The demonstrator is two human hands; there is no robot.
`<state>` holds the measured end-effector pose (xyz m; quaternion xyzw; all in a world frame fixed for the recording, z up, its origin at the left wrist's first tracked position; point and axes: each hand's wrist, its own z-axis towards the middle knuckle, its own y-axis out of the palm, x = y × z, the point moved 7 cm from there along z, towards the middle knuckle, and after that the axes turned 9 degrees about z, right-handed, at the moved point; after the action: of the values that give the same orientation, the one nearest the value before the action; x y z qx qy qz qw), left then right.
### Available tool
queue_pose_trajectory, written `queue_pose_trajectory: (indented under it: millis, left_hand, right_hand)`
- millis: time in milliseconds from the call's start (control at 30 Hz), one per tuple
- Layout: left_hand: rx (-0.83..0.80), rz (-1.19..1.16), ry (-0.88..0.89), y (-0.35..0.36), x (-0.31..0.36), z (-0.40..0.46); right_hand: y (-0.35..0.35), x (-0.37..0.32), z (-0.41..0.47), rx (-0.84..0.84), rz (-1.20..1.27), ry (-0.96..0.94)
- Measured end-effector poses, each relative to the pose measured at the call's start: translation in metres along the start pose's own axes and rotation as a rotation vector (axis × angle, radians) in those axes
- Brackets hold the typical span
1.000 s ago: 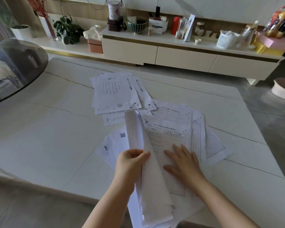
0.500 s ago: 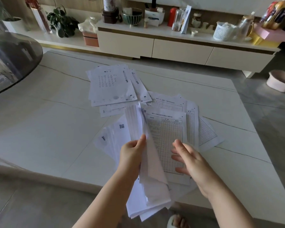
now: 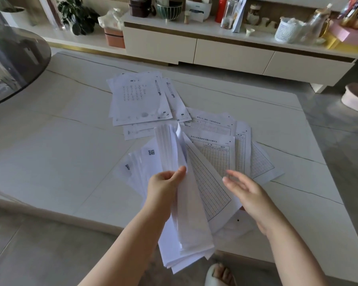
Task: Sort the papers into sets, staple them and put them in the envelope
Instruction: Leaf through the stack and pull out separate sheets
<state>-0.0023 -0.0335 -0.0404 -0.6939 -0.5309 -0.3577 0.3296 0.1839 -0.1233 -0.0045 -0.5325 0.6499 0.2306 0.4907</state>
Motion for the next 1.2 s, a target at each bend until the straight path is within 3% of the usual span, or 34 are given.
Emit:
queue_pose_trajectory:
  millis: [367, 633, 833, 967, 1133, 1200]
  left_hand:
    - [-0.039, 0.061, -0.056, 0.007, -0.001, -0.002]
    - [-0.041, 0.053, -0.05, 0.006, 0.006, -0.007]
    - [-0.065, -0.092, -0.006, 0.004, 0.009, -0.008]
    - [-0.048, -0.142, -0.031, 0.003, 0.004, -0.005]
    - [-0.194, -0.331, -0.085, 0.007, 0.002, -0.007]
    - [-0.253, -0.433, -0.128, 0.013, 0.001, -0.008]
  right_hand:
    - [-0.008, 0.015, 0.012, 0.038, 0.005, 0.083]
    - [-0.003, 0.017, 0.013, 0.015, -0.139, 0.003]
    - [-0.007, -0.001, 0.011, 0.185, -0.233, -0.185]
    - [0.018, 0.0, 0.011, 0.05, -0.16, -0.171]
    - [0.051, 0.002, 0.007, -0.147, 0.07, -0.097]
    - [0.066, 0.004, 0.003, -0.211, 0.019, -0.089]
